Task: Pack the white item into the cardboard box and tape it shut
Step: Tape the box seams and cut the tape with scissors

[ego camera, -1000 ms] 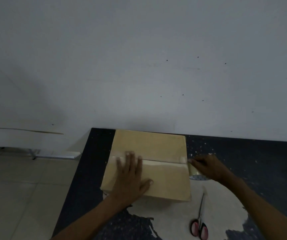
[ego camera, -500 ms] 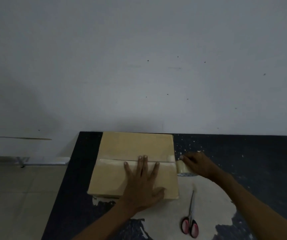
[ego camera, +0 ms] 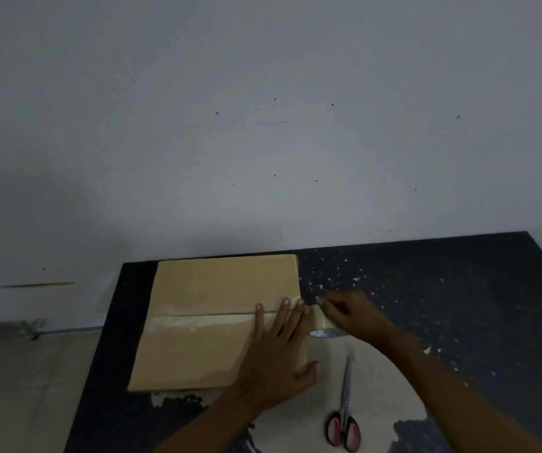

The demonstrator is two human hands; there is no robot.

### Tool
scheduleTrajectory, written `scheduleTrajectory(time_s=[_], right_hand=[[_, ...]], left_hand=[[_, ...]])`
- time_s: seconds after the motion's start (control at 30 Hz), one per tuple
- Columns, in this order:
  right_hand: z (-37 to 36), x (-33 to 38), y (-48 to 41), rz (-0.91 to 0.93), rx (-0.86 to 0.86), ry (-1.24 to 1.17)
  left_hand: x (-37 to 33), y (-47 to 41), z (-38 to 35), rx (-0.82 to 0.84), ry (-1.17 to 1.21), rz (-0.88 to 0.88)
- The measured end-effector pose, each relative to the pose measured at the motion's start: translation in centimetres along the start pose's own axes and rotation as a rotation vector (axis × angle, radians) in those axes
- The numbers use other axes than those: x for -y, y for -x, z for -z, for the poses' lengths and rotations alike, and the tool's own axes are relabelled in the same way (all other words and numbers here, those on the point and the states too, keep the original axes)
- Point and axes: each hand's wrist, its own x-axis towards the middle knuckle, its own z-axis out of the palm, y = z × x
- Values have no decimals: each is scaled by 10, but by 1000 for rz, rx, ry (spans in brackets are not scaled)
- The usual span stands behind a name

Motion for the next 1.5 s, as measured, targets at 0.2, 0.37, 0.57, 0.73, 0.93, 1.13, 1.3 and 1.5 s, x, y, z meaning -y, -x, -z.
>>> scheduleTrajectory(time_s=[0.2,0.37,0.57,0.73,0.93,1.13,1.3,1.5], right_hand=[[-7,-13,6,-7,-47,190],[-6,-23,10,-103,-33,45],[-22,-23,8,-165,-32,2],[-28,-22,22,-175,-287,-1],[-51,-26,77,-375,-563,-59],[-98,-27,132,-676,-336,25],[-135,-14,153,-741,-74,350],[-155,-14,153,-648,-185,517]], left_hand=[[-3,-1,2,11,-4,-4],[-1,-5,6,1,8,-20],[18,-82,48,-36,-38,-140],[14,-136,53,428,-145,-260],[-4,-155,45,763,-245,-349],[-10,-167,33,890,-170,-374],[1,-177,30,920,153,-310],[6,-182,28,930,279,-295]])
